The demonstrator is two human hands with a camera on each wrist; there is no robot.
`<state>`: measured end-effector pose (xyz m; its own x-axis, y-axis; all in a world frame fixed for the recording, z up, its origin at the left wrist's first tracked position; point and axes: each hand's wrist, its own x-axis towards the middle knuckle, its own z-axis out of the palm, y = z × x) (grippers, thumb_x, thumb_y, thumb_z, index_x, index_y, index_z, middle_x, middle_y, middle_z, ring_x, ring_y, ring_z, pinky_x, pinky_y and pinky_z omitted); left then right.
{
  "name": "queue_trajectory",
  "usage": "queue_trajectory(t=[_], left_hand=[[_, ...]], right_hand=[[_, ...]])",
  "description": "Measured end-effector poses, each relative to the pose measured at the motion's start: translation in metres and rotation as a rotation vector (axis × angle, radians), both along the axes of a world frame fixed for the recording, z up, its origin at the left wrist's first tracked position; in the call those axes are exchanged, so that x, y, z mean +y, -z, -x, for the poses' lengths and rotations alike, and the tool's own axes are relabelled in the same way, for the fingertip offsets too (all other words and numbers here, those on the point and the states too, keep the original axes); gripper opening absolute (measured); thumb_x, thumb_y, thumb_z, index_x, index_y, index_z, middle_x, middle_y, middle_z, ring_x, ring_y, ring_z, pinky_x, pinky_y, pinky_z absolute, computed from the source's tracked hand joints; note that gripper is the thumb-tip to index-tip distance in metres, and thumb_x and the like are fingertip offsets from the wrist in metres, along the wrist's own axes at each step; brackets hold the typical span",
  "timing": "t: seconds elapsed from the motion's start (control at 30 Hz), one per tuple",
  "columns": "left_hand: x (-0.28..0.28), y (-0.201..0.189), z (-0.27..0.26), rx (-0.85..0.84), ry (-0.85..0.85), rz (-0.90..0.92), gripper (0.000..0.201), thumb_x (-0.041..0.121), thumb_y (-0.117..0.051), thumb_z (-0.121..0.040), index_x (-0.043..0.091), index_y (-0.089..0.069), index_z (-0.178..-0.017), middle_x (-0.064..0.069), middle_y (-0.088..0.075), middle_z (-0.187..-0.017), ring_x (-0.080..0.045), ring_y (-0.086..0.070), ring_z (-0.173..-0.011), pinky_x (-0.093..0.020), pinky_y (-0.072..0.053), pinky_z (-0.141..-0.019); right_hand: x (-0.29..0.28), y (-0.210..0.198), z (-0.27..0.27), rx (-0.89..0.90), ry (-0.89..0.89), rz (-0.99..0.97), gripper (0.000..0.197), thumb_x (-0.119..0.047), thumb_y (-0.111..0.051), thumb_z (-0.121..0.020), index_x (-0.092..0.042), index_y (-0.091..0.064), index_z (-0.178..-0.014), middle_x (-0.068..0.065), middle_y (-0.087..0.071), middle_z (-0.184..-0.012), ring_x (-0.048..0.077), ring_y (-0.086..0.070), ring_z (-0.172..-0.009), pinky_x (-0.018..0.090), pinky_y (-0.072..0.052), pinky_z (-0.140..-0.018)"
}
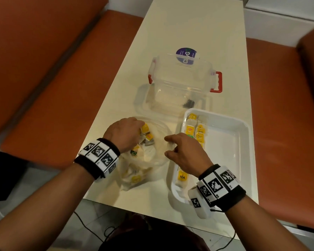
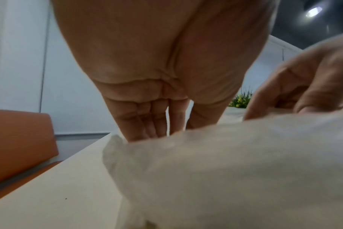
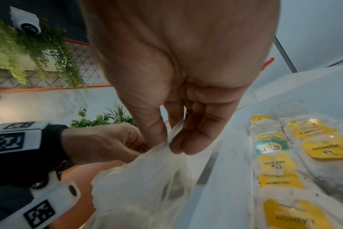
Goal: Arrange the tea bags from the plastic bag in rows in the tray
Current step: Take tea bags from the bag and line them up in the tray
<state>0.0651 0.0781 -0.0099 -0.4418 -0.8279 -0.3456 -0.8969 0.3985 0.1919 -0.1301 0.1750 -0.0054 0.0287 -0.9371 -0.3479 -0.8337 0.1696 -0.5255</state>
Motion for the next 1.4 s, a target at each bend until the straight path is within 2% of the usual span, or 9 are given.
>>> queue_trajectory(t=[0.13,0.27,0.5,0.67,0.87,1.1,1.23,1.33,1.4], left_hand=[[-0.008,0.005,0.011,-0.029,-0.029,0.037,0.042,0.022,-0.048,-0.096,0.028,-0.054,-0.137,0.001,-0.055,-0.141,-0.027,-0.056,-0.123,-0.039,-0.046,-0.097],[-0.004,0.012,0.018,-0.144,0.000,0.058,0.034,0.041,-0.047,-0.096,0.031,-0.057,-0.127,0.002,-0.062,-0.125,-0.028,-0.062,-0.108,-0.036,-0.043,-0.079],[-0.005,0.019,0.022,-0.182,-0.014,0.075,0.050,0.061,-0.054,-0.091,0.030,-0.051,-0.130,-0.002,-0.055,-0.123,-0.031,-0.063,-0.102,-0.037,-0.039,-0.073],[-0.014,0.022,0.017,-0.092,-0.133,0.002,0.033,0.056,-0.060,-0.085,0.036,-0.062,-0.112,0.004,-0.059,-0.116,-0.026,-0.061,-0.100,-0.033,-0.038,-0.074],[-0.015,0.028,0.014,0.033,-0.184,-0.027,0.016,0.047,-0.072,-0.082,0.032,-0.068,-0.085,0.002,-0.061,-0.104,-0.022,-0.059,-0.087,-0.030,-0.040,-0.069],[-0.014,0.035,0.016,0.092,-0.282,-0.007,0.023,0.048,-0.064,-0.090,0.036,-0.058,-0.108,0.006,-0.068,-0.111,-0.024,-0.063,-0.097,-0.032,-0.042,-0.074],[-0.013,0.038,0.020,0.072,-0.294,-0.031,0.042,0.055,-0.063,-0.087,0.037,-0.056,-0.125,0.003,-0.068,-0.117,-0.026,-0.063,-0.105,-0.034,-0.046,-0.079],[-0.011,0.037,0.026,0.084,-0.340,-0.035,0.053,0.065,-0.063,-0.082,0.034,-0.060,-0.124,0.002,-0.067,-0.117,-0.026,-0.062,-0.108,-0.035,-0.047,-0.084],[-0.009,0.037,0.029,0.065,-0.322,-0.021,0.049,0.062,-0.062,-0.085,0.032,-0.060,-0.124,0.000,-0.067,-0.118,-0.027,-0.062,-0.108,-0.036,-0.047,-0.085]], right_hand=[[0.002,-0.001,-0.001,-0.012,0.011,0.005,0.053,-0.027,-0.067,-0.092,-0.020,-0.053,-0.143,0.003,-0.056,-0.128,0.023,-0.063,-0.105,0.035,-0.047,-0.093],[0.005,0.000,-0.004,-0.011,0.003,-0.007,0.057,-0.027,-0.065,-0.093,-0.019,-0.048,-0.147,0.005,-0.054,-0.131,0.024,-0.061,-0.109,0.034,-0.046,-0.094],[0.001,0.000,-0.004,-0.002,0.000,-0.017,0.058,-0.029,-0.064,-0.094,-0.018,-0.046,-0.148,0.006,-0.053,-0.132,0.025,-0.062,-0.109,0.034,-0.046,-0.094],[-0.001,-0.002,-0.002,-0.005,-0.005,-0.020,0.058,-0.029,-0.064,-0.095,-0.017,-0.046,-0.149,0.007,-0.054,-0.133,0.026,-0.061,-0.112,0.036,-0.046,-0.096],[-0.002,-0.002,-0.004,-0.010,-0.010,-0.015,0.058,-0.029,-0.064,-0.095,-0.016,-0.046,-0.148,0.007,-0.055,-0.131,0.026,-0.061,-0.110,0.035,-0.046,-0.095],[0.000,0.000,-0.002,-0.012,0.000,-0.022,0.058,-0.030,-0.064,-0.095,-0.017,-0.046,-0.148,0.006,-0.054,-0.130,0.025,-0.061,-0.110,0.034,-0.046,-0.094],[0.001,0.001,-0.003,-0.017,-0.002,-0.026,0.057,-0.030,-0.064,-0.095,-0.017,-0.047,-0.148,0.006,-0.054,-0.131,0.025,-0.061,-0.110,0.035,-0.046,-0.095],[0.001,0.002,-0.003,-0.015,0.001,-0.031,0.058,-0.030,-0.064,-0.095,-0.017,-0.047,-0.148,0.006,-0.054,-0.131,0.025,-0.061,-0.110,0.035,-0.046,-0.095],[0.002,0.002,-0.002,-0.014,0.004,-0.035,0.058,-0.030,-0.064,-0.094,-0.017,-0.047,-0.148,0.006,-0.054,-0.132,0.025,-0.061,-0.110,0.035,-0.046,-0.095]])
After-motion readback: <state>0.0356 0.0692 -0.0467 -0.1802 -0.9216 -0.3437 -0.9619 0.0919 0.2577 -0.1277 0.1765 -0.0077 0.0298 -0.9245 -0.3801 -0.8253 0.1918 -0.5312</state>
